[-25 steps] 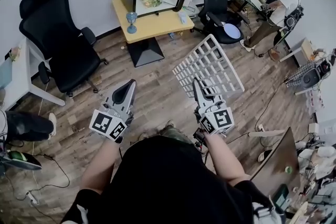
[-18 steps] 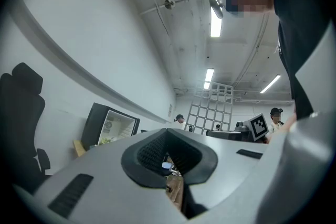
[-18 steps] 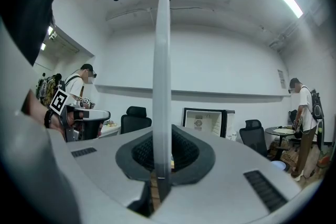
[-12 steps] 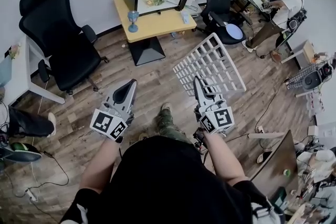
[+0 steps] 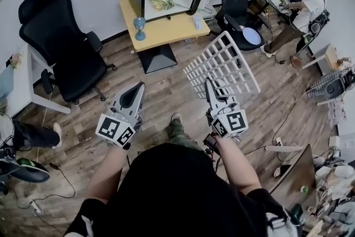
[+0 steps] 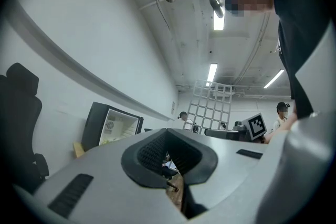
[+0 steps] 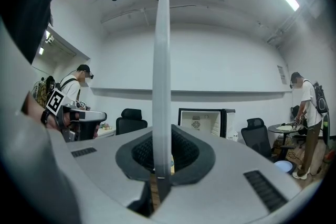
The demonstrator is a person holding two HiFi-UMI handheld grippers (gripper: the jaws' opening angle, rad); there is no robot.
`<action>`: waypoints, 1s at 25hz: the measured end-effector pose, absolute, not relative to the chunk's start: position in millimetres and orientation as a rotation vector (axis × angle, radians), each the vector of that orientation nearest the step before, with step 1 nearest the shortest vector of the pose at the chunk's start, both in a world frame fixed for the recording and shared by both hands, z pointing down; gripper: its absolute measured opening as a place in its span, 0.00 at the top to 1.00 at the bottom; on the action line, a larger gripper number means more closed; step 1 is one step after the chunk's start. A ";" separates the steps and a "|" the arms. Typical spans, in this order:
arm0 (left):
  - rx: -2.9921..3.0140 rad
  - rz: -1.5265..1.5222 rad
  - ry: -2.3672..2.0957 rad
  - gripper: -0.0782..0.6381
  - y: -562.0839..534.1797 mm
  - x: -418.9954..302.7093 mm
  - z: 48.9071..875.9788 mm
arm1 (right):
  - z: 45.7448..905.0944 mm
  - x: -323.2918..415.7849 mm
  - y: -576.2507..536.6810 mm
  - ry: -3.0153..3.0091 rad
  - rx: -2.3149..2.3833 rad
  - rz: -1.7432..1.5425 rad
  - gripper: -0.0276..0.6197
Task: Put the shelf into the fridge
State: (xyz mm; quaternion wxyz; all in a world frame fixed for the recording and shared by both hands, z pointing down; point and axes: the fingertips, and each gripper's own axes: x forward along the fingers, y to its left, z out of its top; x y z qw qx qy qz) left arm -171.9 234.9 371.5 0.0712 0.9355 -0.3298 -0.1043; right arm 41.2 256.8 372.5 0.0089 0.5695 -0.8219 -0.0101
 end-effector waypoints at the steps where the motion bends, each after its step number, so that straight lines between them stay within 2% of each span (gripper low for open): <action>1: 2.810 -0.311 -0.995 0.86 230.4 -169.0 372.2 | 373.5 44.2 251.0 -2.572 1.776 -0.026 0.90; 25: 2.753 -0.202 -1.179 0.86 92.9 -81.5 377.2 | 395.6 123.8 87.7 -2.720 1.576 0.043 0.90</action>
